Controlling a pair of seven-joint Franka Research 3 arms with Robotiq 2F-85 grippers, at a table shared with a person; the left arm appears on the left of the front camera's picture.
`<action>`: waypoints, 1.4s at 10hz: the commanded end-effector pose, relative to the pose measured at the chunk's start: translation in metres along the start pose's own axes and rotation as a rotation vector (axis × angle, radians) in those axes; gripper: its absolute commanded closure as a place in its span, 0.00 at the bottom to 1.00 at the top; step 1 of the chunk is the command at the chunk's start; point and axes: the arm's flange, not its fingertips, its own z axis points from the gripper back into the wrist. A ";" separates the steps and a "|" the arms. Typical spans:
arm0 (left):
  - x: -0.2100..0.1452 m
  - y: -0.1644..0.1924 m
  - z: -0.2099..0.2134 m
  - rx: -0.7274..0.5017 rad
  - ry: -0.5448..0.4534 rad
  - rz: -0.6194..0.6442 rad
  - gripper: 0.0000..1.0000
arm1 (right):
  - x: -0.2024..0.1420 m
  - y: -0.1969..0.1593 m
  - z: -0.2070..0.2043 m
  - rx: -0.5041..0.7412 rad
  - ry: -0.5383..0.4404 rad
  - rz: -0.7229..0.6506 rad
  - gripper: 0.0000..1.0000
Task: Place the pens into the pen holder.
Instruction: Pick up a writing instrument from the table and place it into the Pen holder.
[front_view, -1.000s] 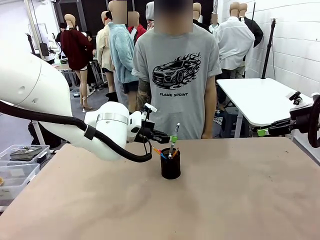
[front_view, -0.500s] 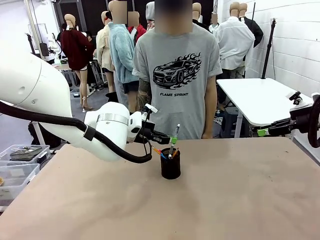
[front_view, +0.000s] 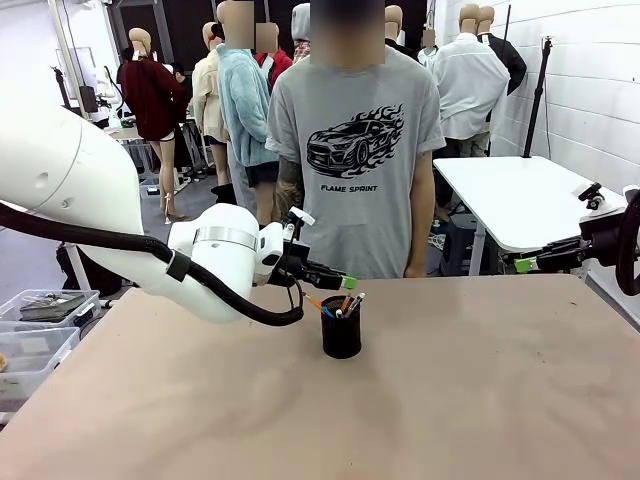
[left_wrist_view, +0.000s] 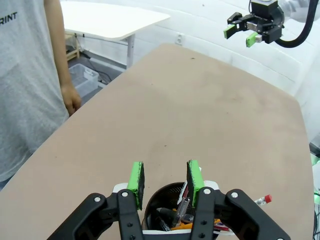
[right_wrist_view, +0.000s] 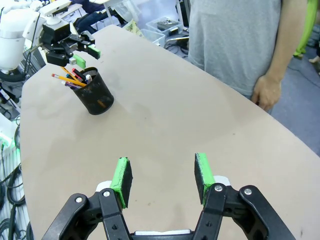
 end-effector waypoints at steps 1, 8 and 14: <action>0.005 -0.005 0.008 -0.007 0.002 -0.008 0.53 | 0.001 0.001 -0.002 -0.005 0.014 -0.006 0.36; 0.078 -0.049 0.127 0.249 0.164 -0.100 0.53 | 0.001 0.001 -0.002 -0.005 0.014 -0.006 0.36; 0.112 -0.069 0.240 0.421 0.451 0.286 0.53 | 0.001 0.001 -0.002 -0.005 0.014 -0.006 0.36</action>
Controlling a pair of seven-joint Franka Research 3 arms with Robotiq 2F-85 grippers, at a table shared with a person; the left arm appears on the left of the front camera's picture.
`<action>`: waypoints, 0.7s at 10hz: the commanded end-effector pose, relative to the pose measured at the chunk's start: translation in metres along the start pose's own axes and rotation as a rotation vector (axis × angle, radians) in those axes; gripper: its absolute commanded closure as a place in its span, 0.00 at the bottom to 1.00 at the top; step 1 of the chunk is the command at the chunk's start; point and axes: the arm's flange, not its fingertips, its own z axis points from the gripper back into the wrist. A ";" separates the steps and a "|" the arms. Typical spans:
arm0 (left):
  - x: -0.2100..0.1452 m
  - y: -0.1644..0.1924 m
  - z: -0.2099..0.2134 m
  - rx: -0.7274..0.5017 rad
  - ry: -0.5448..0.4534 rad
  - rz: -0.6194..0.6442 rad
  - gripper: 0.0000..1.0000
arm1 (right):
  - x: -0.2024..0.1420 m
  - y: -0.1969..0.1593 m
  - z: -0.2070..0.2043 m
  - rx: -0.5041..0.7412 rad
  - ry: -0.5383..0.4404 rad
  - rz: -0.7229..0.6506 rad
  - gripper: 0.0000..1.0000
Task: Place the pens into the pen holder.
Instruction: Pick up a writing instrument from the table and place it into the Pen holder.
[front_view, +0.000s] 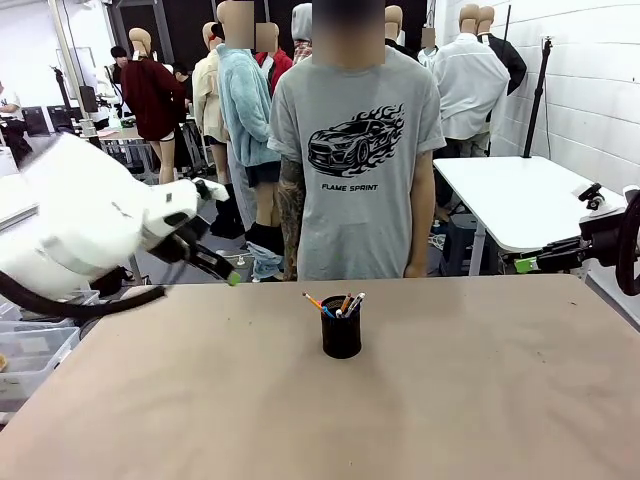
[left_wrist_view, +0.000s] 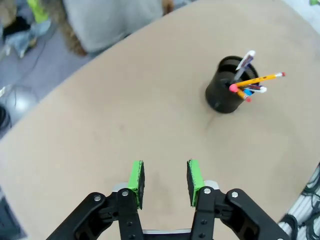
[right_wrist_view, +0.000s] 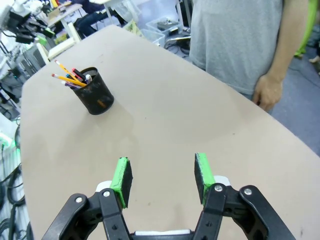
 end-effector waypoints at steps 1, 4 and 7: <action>0.051 -0.014 0.075 0.024 0.057 0.121 0.53 | 0.001 0.001 -0.002 -0.005 0.014 -0.005 0.36; 0.035 0.001 0.079 0.084 0.108 0.253 0.00 | 0.001 0.001 -0.002 -0.005 0.014 -0.005 0.36; 0.024 0.021 0.061 0.119 0.182 0.380 0.00 | 0.001 0.001 -0.002 -0.005 0.014 -0.005 0.36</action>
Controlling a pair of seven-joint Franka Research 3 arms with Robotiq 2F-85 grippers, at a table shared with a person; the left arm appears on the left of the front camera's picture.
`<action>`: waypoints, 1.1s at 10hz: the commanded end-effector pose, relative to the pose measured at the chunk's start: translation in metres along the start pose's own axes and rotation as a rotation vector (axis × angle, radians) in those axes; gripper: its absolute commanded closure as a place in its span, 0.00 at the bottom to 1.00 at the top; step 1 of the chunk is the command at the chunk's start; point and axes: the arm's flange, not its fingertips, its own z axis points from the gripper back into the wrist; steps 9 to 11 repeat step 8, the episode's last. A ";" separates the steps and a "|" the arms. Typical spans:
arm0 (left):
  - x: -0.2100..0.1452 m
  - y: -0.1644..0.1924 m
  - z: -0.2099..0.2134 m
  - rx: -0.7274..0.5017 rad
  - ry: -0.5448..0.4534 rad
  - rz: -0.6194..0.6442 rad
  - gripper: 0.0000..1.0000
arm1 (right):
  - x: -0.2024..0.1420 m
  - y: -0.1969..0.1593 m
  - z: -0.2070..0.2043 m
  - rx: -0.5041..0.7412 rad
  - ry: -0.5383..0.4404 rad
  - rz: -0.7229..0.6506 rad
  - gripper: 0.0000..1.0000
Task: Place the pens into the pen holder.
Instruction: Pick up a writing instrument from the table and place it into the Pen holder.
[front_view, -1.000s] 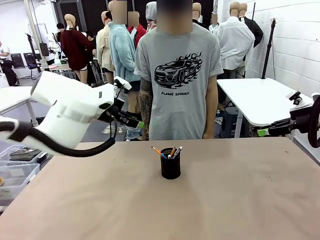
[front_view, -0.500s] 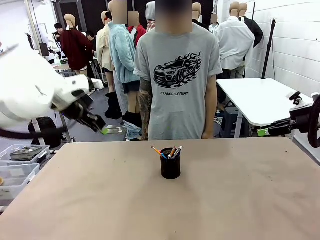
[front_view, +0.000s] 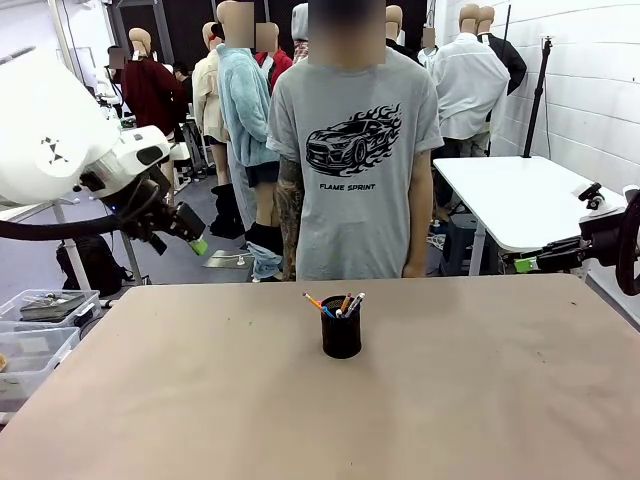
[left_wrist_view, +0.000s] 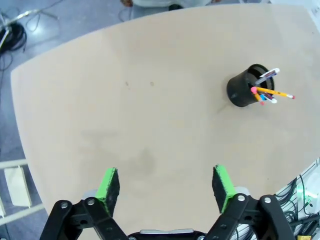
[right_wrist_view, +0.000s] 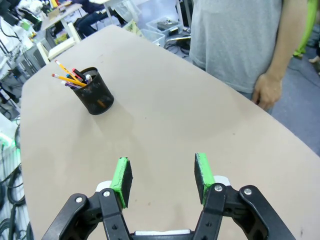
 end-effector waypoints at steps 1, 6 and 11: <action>0.003 0.009 -0.013 0.034 0.006 0.059 0.00 | 0.001 0.001 -0.002 -0.004 0.014 -0.005 0.36; 0.000 0.000 0.000 0.000 0.000 0.000 0.00 | 0.001 0.001 -0.002 -0.004 0.014 -0.005 0.36; 0.000 0.000 0.000 0.000 0.000 0.000 0.00 | 0.001 0.001 -0.002 -0.004 0.014 -0.005 0.36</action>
